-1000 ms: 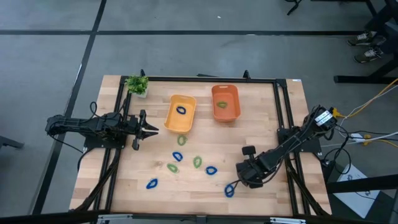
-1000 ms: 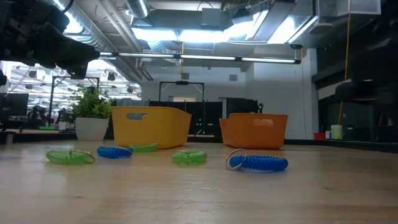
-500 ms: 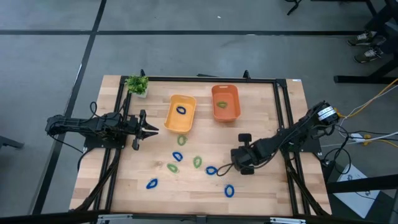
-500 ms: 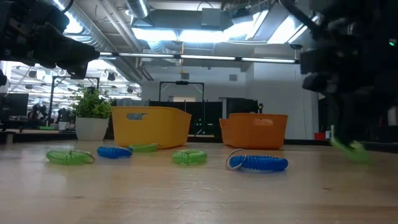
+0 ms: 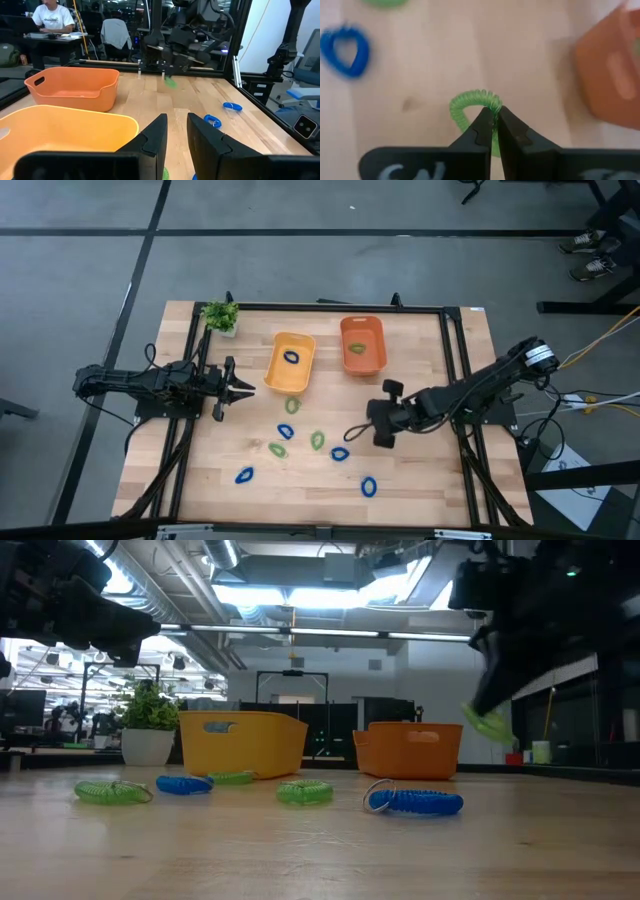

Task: Sort items
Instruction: Put the green keychain into the orange bin

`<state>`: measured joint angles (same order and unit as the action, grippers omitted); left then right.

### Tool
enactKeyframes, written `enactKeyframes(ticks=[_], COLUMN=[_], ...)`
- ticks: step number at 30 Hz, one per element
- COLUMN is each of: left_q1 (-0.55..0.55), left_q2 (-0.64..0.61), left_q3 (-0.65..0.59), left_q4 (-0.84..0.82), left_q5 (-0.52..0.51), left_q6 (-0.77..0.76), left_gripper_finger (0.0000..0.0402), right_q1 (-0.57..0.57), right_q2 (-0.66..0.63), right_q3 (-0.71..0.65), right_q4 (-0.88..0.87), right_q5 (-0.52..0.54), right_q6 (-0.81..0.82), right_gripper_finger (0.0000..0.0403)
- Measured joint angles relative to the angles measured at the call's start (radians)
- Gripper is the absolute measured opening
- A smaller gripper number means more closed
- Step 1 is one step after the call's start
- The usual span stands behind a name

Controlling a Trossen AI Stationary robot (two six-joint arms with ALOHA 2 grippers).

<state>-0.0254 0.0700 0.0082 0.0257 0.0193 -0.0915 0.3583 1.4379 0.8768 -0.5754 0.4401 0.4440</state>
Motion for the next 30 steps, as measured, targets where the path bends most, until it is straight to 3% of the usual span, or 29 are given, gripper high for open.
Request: enactKeyframes(ticks=[6,13,30], left_q1=[0.0,0.0,0.0], left_q2=[0.0,0.0,0.0], left_q3=[0.0,0.0,0.0], left_q4=[0.0,0.0,0.0], left_q5=[0.0,0.0,0.0], left_q6=[0.0,0.0,0.0], left_gripper_finger=[0.007,0.007,0.007], right_q1=[-0.017,-0.024,-0.158], right_q2=[-0.001,-0.001,0.002], right_q3=[0.0,0.001,0.002], right_q4=[0.115,0.32,0.544], right_q5=[0.135,0.267,0.286], right_q6=[0.045,-0.061,-0.298], right_gripper_finger=[0.0015,0.0015,0.0015])
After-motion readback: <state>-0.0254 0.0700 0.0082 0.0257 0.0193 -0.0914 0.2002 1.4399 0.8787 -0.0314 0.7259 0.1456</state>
